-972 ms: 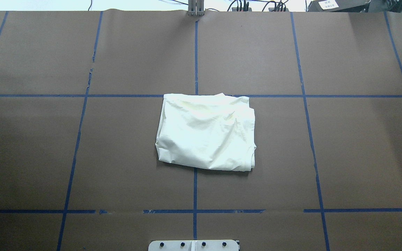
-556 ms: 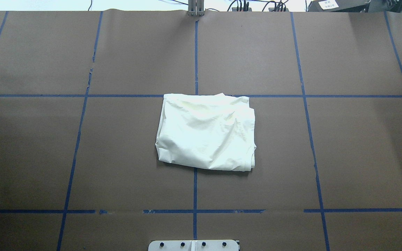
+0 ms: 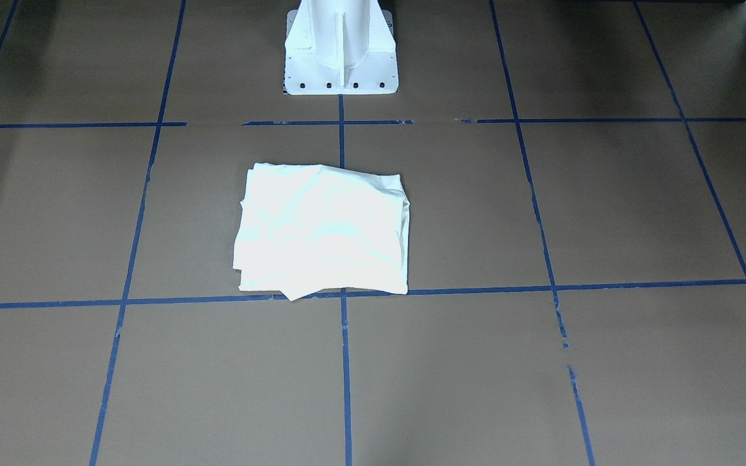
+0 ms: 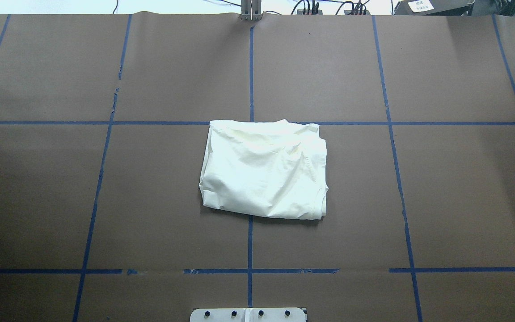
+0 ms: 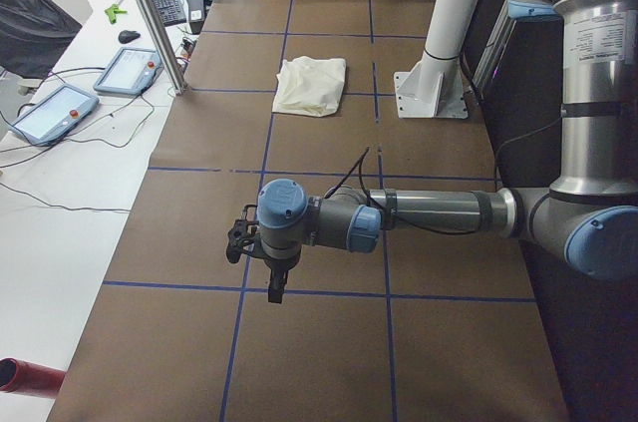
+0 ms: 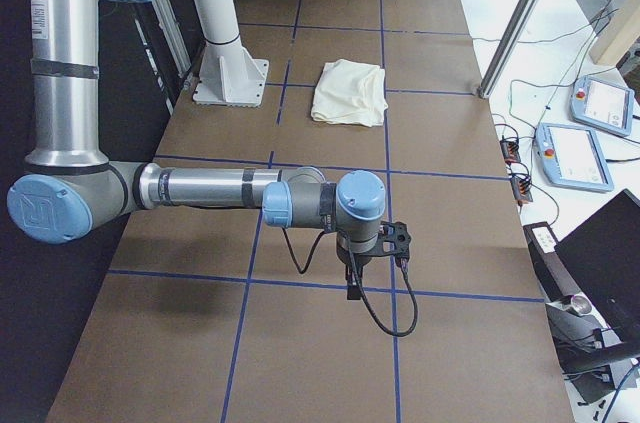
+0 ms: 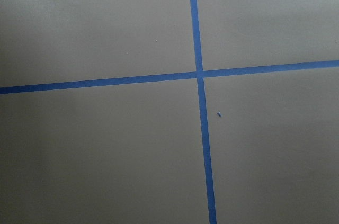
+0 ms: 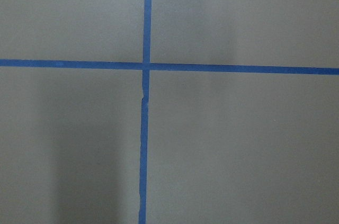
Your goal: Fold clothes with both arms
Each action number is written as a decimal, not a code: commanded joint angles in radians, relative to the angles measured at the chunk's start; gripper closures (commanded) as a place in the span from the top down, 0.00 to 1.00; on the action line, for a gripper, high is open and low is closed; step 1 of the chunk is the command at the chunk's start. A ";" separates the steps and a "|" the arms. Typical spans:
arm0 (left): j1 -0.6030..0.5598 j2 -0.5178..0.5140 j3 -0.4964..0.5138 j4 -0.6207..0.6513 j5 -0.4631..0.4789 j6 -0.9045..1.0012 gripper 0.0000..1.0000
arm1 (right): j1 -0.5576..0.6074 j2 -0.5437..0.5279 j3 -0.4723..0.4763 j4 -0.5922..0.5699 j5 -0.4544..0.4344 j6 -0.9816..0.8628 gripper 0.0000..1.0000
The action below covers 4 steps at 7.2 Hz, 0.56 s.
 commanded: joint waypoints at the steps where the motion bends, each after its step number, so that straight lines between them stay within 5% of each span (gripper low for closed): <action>1: 0.000 -0.001 0.000 -0.001 -0.004 0.001 1.00 | -0.010 -0.001 -0.001 0.000 0.001 0.000 1.00; 4: 0.000 0.002 0.002 -0.001 -0.004 -0.001 1.00 | -0.023 -0.001 0.001 0.000 -0.001 0.002 1.00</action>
